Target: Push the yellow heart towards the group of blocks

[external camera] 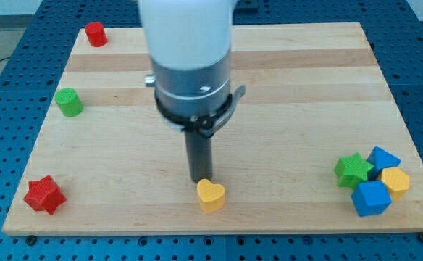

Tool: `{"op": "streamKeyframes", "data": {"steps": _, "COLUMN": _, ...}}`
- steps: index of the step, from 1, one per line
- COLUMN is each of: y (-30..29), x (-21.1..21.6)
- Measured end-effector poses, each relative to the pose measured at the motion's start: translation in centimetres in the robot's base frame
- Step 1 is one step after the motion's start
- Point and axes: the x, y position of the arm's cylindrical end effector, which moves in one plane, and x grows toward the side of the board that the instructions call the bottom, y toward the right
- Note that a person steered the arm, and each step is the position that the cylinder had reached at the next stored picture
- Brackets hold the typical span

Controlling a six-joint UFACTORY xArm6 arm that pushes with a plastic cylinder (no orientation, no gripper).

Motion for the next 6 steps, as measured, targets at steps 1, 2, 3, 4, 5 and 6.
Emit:
{"op": "streamKeyframes", "data": {"steps": 1, "y": -1.4, "x": 1.9}}
{"op": "streamKeyframes", "data": {"steps": 2, "y": -3.3, "x": 2.0}}
{"op": "streamKeyframes", "data": {"steps": 3, "y": -8.3, "x": 1.9}}
{"op": "streamKeyframes", "data": {"steps": 4, "y": -8.4, "x": 6.1}}
{"op": "streamKeyframes", "data": {"steps": 5, "y": -3.1, "x": 4.6}}
{"op": "streamKeyframes", "data": {"steps": 6, "y": 3.1, "x": 2.6}}
